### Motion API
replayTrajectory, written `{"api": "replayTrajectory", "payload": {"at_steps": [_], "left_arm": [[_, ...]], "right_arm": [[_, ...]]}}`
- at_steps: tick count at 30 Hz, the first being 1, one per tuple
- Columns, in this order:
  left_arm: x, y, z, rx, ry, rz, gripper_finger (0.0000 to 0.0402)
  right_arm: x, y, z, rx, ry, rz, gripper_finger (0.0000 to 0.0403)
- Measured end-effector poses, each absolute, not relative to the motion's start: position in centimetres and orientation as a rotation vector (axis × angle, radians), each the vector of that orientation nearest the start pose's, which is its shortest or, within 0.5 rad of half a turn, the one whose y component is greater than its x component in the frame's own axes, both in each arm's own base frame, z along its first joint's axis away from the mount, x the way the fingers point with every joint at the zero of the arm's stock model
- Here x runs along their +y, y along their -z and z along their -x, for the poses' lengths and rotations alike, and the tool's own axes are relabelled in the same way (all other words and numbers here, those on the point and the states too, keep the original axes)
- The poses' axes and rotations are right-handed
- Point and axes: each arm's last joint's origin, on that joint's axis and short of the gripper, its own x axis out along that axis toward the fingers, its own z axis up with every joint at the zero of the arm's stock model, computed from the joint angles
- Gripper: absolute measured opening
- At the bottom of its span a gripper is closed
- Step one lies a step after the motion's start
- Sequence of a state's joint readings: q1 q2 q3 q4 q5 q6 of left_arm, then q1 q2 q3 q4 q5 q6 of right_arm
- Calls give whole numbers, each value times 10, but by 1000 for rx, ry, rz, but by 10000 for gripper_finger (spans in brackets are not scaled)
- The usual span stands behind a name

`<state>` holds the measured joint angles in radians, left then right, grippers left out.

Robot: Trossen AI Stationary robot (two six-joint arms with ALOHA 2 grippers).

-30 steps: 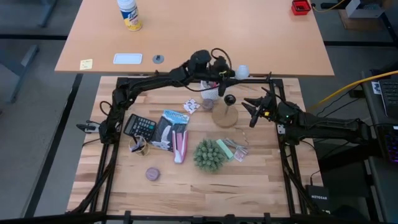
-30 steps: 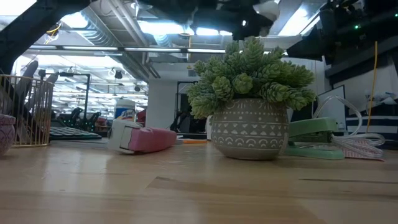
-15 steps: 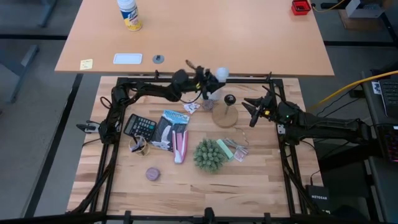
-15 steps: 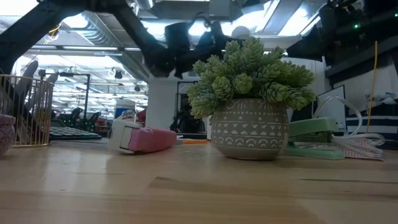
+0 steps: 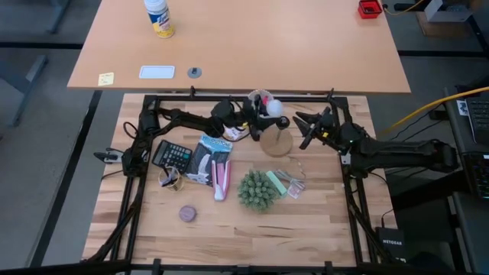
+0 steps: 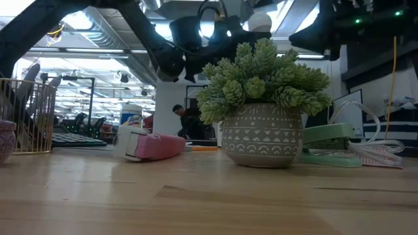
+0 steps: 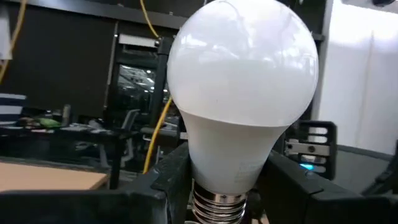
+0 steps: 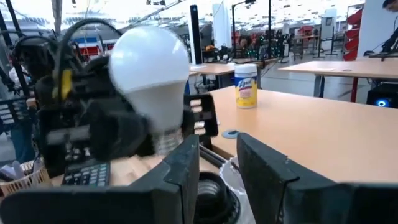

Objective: Screw lightbulb
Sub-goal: Insert the lightbulb into the lamp

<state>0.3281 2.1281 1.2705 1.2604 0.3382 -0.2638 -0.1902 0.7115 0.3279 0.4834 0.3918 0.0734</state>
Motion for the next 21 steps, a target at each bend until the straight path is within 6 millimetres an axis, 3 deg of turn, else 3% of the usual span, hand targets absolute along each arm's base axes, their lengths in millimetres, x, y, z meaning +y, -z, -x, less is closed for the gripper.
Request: {"api": "replayTrajectory", "payload": {"at_steps": [10,17,21], "left_arm": [[134,-214,-438,-327,-87,88,150],[125,-231,-453,-300,-91,10,150],[124,-231,-457,-249,-102,-19,150]], "right_arm": [[-44,-248,-168,-148,600,-60,113],[-45,-250,-166,-160,658,-43,113],[-45,-250,-166,-158,659,-39,113]]}}
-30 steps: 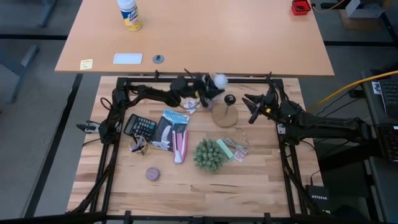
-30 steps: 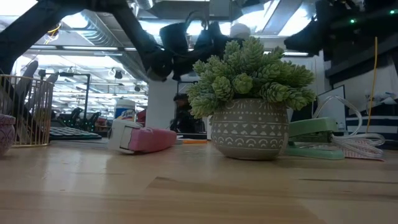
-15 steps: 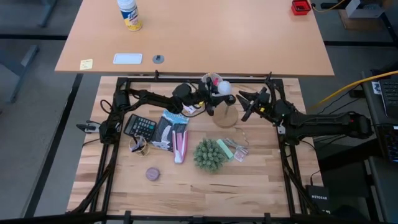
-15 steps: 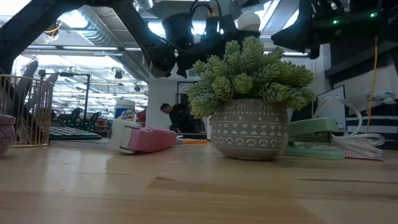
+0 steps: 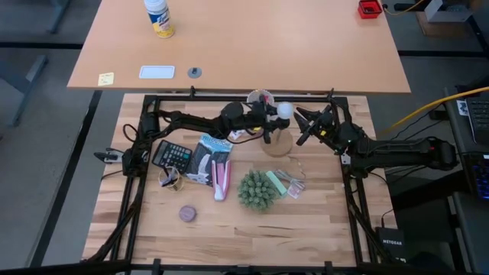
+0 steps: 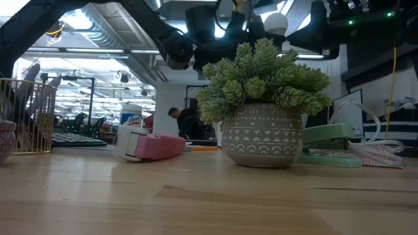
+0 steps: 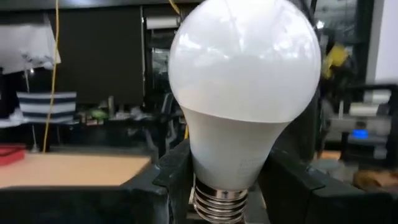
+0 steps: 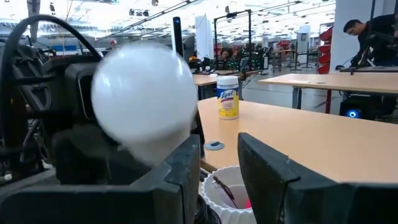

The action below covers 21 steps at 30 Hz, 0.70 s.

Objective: Screw lightbulb
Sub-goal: Insert the lightbulb into the lamp

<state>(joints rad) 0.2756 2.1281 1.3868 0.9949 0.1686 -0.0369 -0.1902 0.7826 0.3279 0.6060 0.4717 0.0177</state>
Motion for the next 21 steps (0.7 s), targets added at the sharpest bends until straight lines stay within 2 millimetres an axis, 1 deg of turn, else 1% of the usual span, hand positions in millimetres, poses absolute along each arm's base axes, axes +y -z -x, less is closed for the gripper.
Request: {"api": "replayTrajectory", "payload": {"at_steps": [4,11,18,21], "left_arm": [[125,-226,-459,-200,-114,-12,150],[125,-223,-459,-171,-119,-40,150],[130,-221,-458,-150,-136,-33,150],[131,-219,-458,-129,-138,-29,150]], "right_arm": [[-45,-250,-166,-157,660,-38,113],[-45,-250,-166,-155,664,-36,113],[-45,-250,-166,-149,667,-13,113],[-45,-253,-166,-173,663,-6,113]]}}
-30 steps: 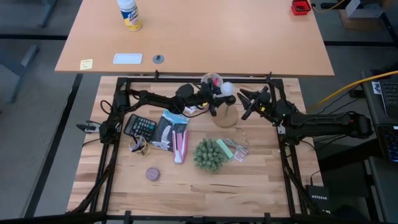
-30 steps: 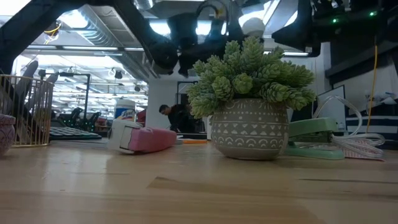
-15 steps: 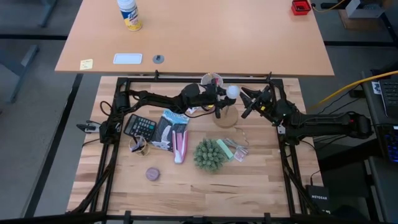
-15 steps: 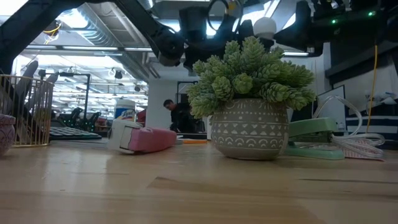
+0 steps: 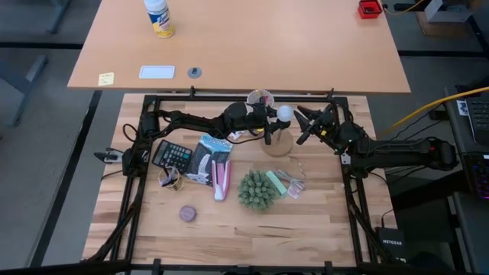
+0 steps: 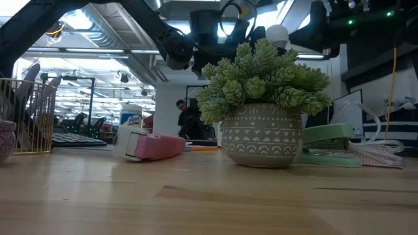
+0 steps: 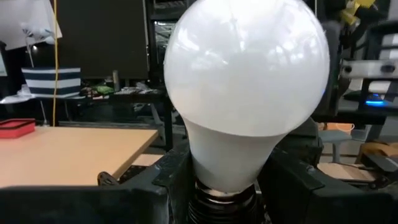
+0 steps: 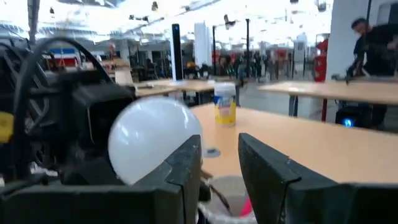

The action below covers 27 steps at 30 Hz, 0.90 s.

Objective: Screw lightbulb
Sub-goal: Insert the lightbulb into the lamp

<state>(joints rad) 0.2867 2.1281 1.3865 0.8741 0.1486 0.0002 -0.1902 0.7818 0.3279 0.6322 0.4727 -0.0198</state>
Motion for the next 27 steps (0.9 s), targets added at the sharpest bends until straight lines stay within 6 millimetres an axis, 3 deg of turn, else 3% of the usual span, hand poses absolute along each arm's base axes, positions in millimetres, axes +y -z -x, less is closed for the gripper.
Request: {"api": "replayTrajectory", "payload": {"at_steps": [13,24,27], "left_arm": [[131,-218,-458,-110,-141,-24,150],[131,-217,-458,-107,-141,-24,150],[131,-217,-458,-106,-141,-23,150]], "right_arm": [[-42,-272,-162,-372,563,28,113],[-41,-275,-163,-404,541,25,113],[-42,-284,-170,-405,515,30,113]]}}
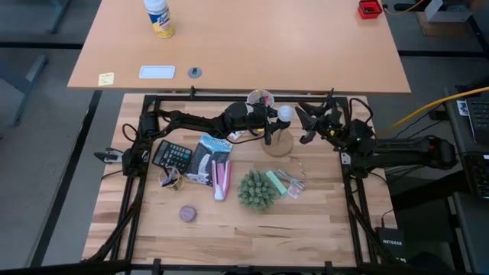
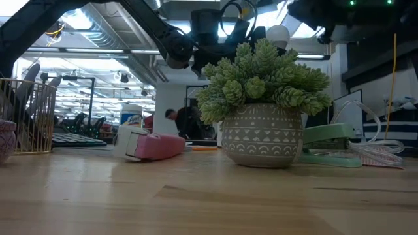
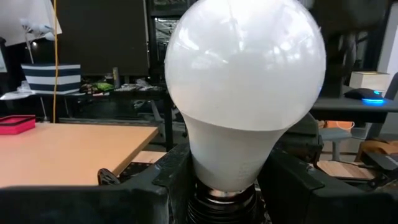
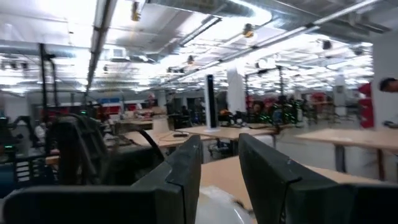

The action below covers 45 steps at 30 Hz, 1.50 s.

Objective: Screw lightbulb
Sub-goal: Insert the lightbulb into the lamp

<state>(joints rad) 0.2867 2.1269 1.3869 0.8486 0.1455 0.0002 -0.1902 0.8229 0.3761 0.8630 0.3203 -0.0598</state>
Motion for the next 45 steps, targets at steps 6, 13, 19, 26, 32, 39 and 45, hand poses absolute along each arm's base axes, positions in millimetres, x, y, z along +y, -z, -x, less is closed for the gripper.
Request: {"api": "replayTrajectory", "payload": {"at_steps": [6,13,19,26,32,39,45], "left_arm": [[131,-217,-458,-106,-141,-21,150],[131,-217,-458,-104,-141,-19,150],[129,-217,-459,-105,-140,-19,150],[126,-217,-460,-104,-137,-23,150],[126,-216,-460,-104,-135,-23,150],[125,-216,-460,-108,-134,-26,163],[124,-214,-460,-96,-217,-35,221]], "right_arm": [[-45,-298,-188,-283,524,86,113],[-48,-293,-198,-188,547,82,113],[-50,-288,-199,-133,598,68,113],[-50,-285,-199,-102,612,59,113],[-50,-285,-199,-100,616,59,113],[-50,-284,-199,-96,620,57,113],[-51,-284,-199,-97,626,40,113]]}}
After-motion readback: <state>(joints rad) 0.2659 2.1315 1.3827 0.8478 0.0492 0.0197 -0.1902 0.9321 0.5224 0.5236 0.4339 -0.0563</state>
